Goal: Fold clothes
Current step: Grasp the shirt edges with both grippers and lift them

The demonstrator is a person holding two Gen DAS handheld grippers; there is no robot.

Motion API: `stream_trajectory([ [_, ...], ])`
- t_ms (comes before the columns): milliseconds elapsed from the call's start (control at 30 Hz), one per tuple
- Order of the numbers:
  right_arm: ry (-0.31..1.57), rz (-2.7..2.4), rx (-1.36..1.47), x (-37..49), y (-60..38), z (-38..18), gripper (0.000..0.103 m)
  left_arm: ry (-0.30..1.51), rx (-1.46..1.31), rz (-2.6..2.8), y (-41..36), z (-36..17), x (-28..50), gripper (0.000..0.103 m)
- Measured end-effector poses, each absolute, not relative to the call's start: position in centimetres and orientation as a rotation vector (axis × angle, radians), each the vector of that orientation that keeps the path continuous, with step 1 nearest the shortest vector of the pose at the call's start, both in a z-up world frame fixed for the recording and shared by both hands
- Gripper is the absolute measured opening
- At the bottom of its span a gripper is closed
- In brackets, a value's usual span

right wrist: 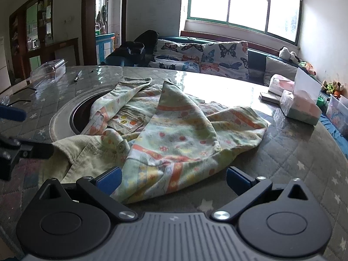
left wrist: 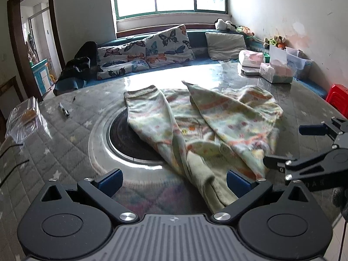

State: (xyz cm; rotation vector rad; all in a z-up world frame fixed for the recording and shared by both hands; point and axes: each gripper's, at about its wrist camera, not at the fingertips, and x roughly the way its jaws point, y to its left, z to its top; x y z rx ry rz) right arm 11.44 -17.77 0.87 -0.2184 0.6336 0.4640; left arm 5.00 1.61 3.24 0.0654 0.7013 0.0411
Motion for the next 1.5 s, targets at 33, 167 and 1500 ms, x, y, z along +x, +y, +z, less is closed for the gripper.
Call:
stream_trajectory([
  [33, 0.635, 0.464, -0.221, 11.7, -17.7, 0.9, 0.103, 0.698, 0.067, 0.044, 1.7, 3.4, 5.5, 0.103],
  [167, 0.637, 0.461, -0.233, 13.2, -17.3, 0.9, 0.103, 0.694, 0.066, 0.059, 2.2, 3.6, 7.8, 0.103],
  [1500, 0.763, 0.573, -0.168, 31.9, -10.6, -1.1, 0.013, 0.772, -0.032, 0.049, 7.4, -0.2, 24.9, 0.006],
])
